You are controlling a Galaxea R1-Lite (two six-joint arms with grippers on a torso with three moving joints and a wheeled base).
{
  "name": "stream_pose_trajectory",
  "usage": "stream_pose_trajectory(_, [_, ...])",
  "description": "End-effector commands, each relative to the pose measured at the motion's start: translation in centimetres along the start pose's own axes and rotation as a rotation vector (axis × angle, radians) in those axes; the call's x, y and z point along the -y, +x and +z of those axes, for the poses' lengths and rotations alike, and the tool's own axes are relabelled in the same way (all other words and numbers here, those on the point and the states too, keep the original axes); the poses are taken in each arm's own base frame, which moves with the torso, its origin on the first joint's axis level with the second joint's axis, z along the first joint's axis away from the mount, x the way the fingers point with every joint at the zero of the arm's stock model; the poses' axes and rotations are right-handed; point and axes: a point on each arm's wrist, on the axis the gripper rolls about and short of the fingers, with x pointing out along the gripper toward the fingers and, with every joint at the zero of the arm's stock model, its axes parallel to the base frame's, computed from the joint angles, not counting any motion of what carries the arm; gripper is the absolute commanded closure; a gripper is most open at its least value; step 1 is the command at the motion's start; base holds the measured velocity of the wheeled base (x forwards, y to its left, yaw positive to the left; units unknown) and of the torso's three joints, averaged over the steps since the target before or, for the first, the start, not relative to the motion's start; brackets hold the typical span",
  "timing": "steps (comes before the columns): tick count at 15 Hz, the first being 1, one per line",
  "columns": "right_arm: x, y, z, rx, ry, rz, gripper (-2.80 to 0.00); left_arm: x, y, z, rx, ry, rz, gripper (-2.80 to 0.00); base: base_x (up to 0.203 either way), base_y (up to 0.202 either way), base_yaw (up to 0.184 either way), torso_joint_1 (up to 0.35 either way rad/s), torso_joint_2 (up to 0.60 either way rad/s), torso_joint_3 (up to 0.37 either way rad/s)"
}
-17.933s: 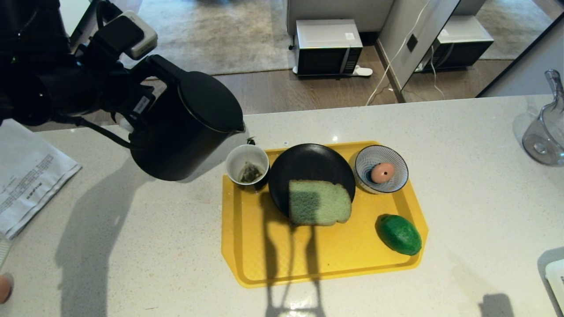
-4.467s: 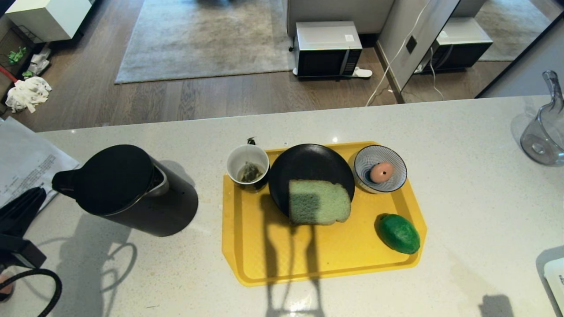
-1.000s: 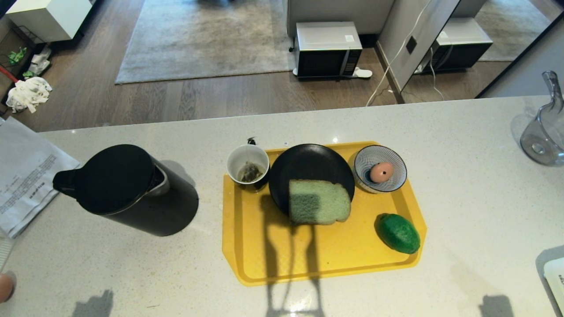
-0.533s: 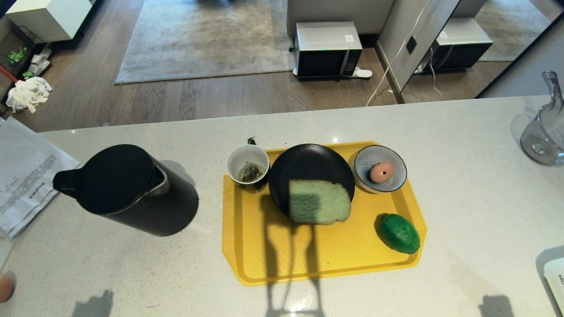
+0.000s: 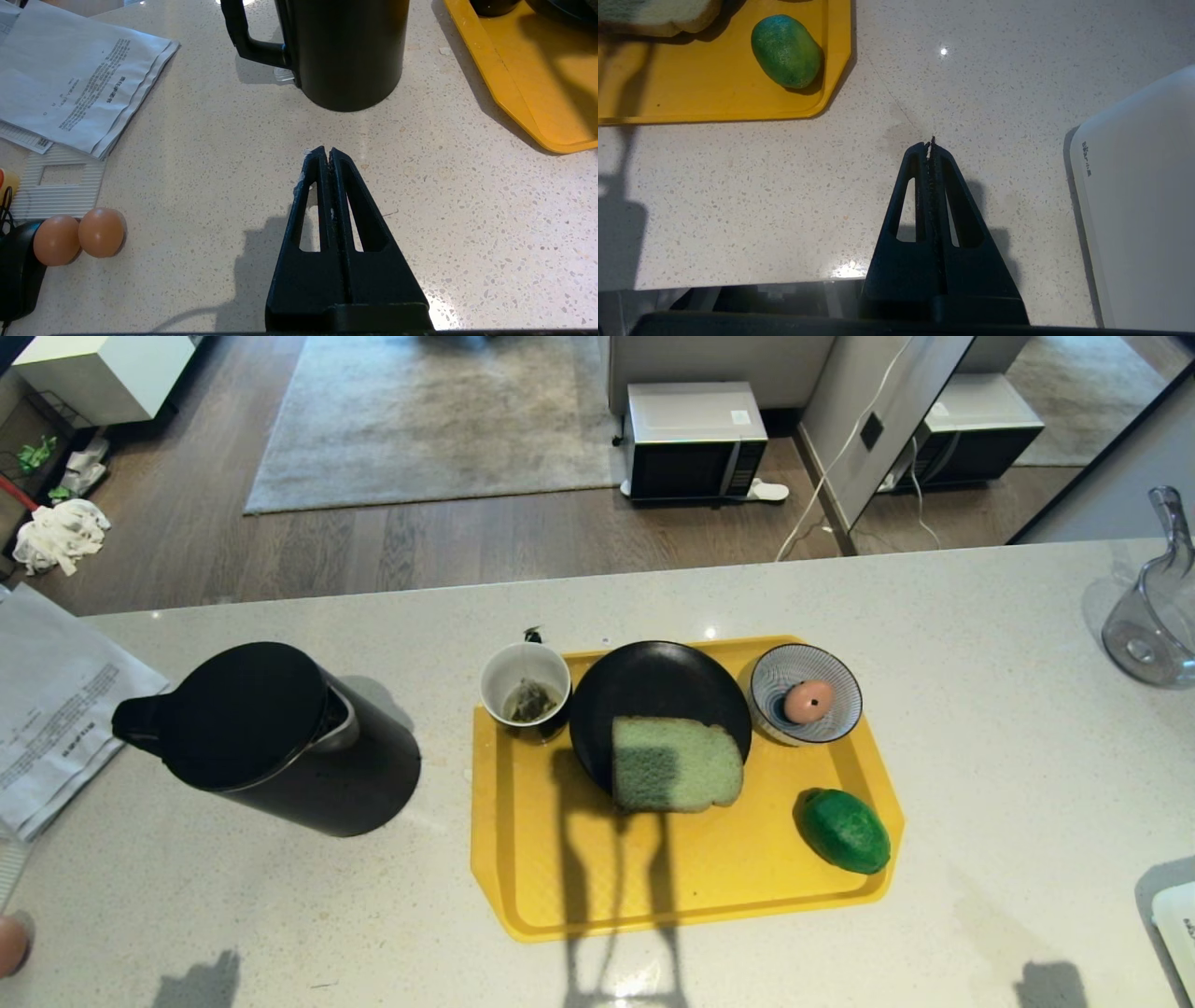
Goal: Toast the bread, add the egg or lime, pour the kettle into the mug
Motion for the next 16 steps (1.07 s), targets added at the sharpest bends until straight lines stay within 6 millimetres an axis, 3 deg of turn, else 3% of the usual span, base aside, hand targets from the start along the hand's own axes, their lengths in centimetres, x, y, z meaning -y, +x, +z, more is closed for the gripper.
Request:
stream_pose_trajectory(1, [-0.02,0.01,-0.07,-0.005,-0.06,0.01,0.0,0.09,0.08,-0.48,-0.016,0.002,-0.002,0.0,0.0,0.0,0.0,0.0,0.0,0.0])
stream_pose_trajectory(7, [-0.09,0.01,0.01,0.005,-0.166,0.038,0.0,0.09,0.08,-0.48,-0.016,0.002,-0.002,0.0,0.0,0.0,0.0,0.0,0.0,0.0])
stream_pose_trajectory(16, [-0.09,0.01,-0.07,-0.003,-0.138,0.039,0.0,0.09,0.08,-0.47,-0.015,0.002,-0.002,0.0,0.0,0.0,0.0,0.0,0.0,0.0])
